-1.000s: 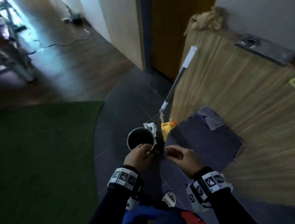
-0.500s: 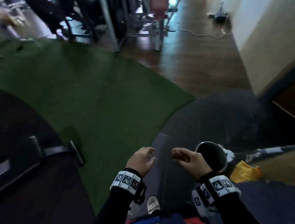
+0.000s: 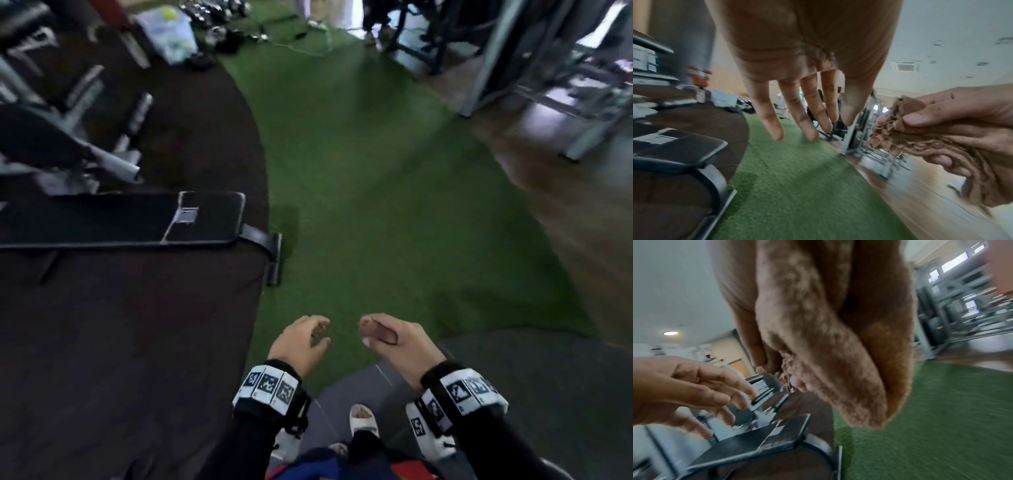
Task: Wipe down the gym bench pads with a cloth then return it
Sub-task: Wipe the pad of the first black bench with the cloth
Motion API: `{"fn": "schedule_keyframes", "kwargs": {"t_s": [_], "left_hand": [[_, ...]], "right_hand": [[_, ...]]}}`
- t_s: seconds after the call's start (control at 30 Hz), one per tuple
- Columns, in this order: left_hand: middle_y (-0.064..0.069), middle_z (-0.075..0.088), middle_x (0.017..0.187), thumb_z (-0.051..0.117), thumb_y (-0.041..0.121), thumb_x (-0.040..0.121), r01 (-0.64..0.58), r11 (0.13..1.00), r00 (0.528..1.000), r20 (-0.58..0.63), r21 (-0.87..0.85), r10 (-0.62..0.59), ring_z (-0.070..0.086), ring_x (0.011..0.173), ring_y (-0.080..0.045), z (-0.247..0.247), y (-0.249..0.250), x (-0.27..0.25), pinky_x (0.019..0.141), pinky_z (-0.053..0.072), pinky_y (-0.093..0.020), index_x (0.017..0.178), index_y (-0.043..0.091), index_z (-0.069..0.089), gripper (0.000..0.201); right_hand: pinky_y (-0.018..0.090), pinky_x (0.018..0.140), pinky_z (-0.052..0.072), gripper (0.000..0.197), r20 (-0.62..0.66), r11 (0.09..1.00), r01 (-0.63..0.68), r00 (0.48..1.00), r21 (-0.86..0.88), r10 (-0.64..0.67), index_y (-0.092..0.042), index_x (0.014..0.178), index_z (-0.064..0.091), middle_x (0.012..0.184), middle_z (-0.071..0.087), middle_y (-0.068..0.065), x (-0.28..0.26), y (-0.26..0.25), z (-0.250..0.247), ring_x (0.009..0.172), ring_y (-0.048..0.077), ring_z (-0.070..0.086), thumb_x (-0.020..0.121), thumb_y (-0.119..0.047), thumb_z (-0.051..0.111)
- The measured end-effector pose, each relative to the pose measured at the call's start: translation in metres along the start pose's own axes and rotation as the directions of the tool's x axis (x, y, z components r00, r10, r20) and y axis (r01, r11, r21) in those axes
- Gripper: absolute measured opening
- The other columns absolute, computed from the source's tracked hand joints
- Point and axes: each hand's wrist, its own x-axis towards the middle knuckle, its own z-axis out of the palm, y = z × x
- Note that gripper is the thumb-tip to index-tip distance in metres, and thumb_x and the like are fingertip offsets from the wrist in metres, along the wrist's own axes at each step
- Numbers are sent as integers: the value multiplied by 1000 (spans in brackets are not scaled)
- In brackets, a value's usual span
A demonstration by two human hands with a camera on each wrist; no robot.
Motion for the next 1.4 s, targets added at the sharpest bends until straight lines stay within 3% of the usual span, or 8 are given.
{"fn": "schedule_keyframes", "kwargs": {"t_s": [0.2,0.37,0.6,0.87,1.0,1.13,1.3,1.4], "left_hand": [[8,59,111,59,24,89,133,991,980,-142,-35,-136,57,98,-6,-34,-17,15,91,47,-29,120,23,57,31],[8,58,114,58,27,91,226,973,944,-233,-54,-232,56,101,-6,-75,-46,15,91,47,-31,122,24,56,32],[9,58,110,59,26,90,291,953,898,-319,-89,-304,57,96,-6,-156,-129,9,87,48,-26,118,25,58,29],[17,55,99,61,25,87,297,953,894,-332,-64,-301,57,91,-2,-283,-259,-6,87,49,-28,113,28,61,26],[18,57,99,61,23,86,250,967,906,-338,-54,-253,56,88,2,-333,-307,-1,83,48,-24,115,31,58,30],[19,57,100,60,23,87,196,979,937,-283,-63,-206,56,89,4,-361,-342,28,84,48,-24,114,31,59,29],[18,55,102,58,23,88,154,988,963,-217,-31,-157,55,91,2,-386,-373,95,85,48,-25,118,29,58,30],[18,55,104,56,25,89,165,986,969,-182,-15,-165,55,92,1,-399,-395,143,86,48,-25,120,30,56,31]], "right_hand": [[2,78,41,32,198,989,147,970,-25,-139,-40,104,64,89,65,-27,75,-26,9,86,-15,59,77,-27,74],[26,92,49,32,314,980,199,929,20,-195,-38,103,65,102,69,-12,122,-64,41,97,4,63,78,-22,74],[21,92,46,33,376,948,316,884,-39,-279,-34,112,61,111,64,-11,182,-141,125,101,6,59,81,-25,70],[-4,75,36,34,201,969,247,948,31,-248,-50,97,56,103,61,-23,239,-245,240,93,-6,57,82,-24,71],[8,79,40,37,153,983,172,972,59,-179,-54,96,54,100,61,-28,256,-276,272,94,-13,55,82,-23,70],[1,81,37,44,95,989,147,985,15,-147,-49,103,54,99,60,-26,279,-287,294,92,-9,56,81,-14,69],[30,92,48,49,74,999,-10,997,53,6,-29,126,54,113,63,-4,333,-288,321,103,11,59,83,-9,62],[23,84,44,51,46,1000,-13,999,5,12,-30,130,51,112,59,-7,376,-291,335,98,9,57,83,-14,61]]}}
